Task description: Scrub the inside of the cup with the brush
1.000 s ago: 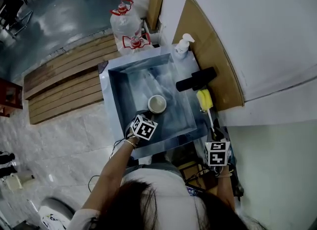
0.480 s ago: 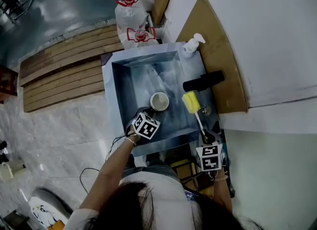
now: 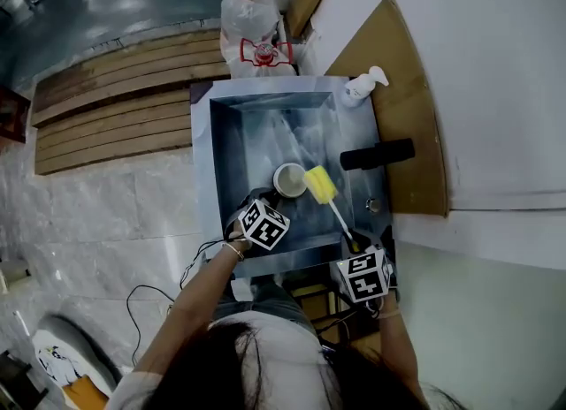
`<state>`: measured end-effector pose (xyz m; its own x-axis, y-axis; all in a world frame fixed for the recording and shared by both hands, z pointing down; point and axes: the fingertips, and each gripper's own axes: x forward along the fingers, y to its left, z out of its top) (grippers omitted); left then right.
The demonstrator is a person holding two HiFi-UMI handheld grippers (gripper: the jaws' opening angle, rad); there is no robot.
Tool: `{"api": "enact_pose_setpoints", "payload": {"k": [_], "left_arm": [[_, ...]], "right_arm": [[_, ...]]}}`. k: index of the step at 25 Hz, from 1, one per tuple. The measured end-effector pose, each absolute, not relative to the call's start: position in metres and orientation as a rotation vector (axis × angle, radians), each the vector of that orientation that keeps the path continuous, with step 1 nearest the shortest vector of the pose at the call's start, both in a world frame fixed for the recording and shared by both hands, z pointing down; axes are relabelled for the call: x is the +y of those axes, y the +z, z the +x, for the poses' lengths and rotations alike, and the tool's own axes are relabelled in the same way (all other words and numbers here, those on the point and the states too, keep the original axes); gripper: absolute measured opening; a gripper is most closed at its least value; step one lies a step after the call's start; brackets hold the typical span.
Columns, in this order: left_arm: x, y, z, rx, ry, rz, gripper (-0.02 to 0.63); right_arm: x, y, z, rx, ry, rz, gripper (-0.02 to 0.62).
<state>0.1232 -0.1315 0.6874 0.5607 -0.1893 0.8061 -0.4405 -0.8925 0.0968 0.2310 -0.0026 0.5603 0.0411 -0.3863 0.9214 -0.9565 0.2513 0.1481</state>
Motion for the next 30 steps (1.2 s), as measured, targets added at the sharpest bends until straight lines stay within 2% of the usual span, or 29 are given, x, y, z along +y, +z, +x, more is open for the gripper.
{"api": "enact_pose_setpoints", "payload": {"k": [21,30], "left_arm": [[-0.132,0.687,0.123,-0.528,1.204,2.532,0.072],[-0.133,0.688,0.124,-0.526,1.176,2.526,0.072]], "right_arm": [[-0.051,0.584,0.198,-1.438,0.732,0.877,0.058],[-0.073,0.585,0.206,-1.383,0.688,0.875,0.056]]}}
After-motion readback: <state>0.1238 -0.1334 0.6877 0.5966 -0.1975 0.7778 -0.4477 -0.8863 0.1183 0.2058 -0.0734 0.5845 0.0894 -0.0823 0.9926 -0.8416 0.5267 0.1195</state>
